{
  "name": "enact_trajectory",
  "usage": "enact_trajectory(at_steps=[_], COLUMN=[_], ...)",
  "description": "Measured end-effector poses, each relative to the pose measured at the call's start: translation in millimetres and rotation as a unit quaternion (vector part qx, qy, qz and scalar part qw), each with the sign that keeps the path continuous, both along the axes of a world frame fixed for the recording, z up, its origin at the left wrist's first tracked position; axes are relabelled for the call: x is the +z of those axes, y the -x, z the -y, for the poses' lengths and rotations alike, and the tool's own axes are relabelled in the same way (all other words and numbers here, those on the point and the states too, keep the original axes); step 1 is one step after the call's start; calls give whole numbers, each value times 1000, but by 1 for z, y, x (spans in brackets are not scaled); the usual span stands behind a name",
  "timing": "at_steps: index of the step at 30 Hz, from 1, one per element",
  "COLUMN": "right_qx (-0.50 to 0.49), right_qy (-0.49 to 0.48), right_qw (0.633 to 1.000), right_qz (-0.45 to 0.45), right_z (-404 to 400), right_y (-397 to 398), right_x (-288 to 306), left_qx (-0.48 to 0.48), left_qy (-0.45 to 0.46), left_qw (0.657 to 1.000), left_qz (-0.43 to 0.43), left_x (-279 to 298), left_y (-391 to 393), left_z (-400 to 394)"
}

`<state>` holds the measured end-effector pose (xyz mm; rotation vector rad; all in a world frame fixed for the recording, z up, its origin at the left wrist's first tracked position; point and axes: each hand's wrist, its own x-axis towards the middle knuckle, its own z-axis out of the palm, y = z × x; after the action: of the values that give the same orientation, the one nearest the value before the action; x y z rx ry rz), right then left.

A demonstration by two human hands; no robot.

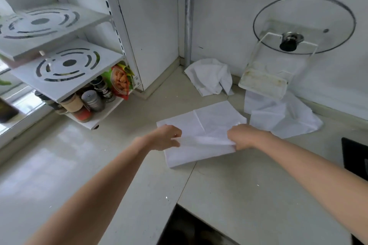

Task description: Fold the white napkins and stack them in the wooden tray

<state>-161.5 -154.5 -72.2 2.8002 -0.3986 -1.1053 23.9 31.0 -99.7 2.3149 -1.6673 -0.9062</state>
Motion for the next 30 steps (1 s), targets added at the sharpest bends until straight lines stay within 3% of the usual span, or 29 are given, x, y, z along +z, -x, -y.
enact_trajectory(at_steps=[2,4,6,8,9,12,16,18,19,22,24,27,30], right_qx=[-60,-82,-86,-89,-84,-53,-5,16,21,5,4,-40,-79], right_qy=[-12,7,70,143,189,259,248,241,215,84,25,-30,-101], right_qw=[998,995,980,945,917,842,813,837,878,938,941,973,986], right_qz=[-3,53,163,281,341,471,527,491,427,337,339,226,108], right_z=[6,15,24,33,36,40,35,25,19,13,6,-3,-14], right_y=[5,3,-5,-14,-18,-19,-12,-6,-2,15,26,36,41], right_x=[2,8,22,40,50,75,81,72,64,20,-4,-32,-47], left_qx=[9,75,227,367,386,330,257,202,173,136,144,109,48], left_qy=[-72,-79,67,247,308,403,420,375,330,172,120,24,-177], left_qw=[995,986,965,896,869,848,854,886,911,969,980,993,983], left_qz=[73,129,109,31,24,97,170,184,176,116,65,34,11], left_x=[13,28,52,80,91,111,98,76,65,32,12,-2,-6], left_y=[-4,-8,-6,-1,0,-1,-9,-14,-16,-15,-10,5,24], left_z=[16,34,52,63,65,52,25,12,5,-18,-29,-37,-41])
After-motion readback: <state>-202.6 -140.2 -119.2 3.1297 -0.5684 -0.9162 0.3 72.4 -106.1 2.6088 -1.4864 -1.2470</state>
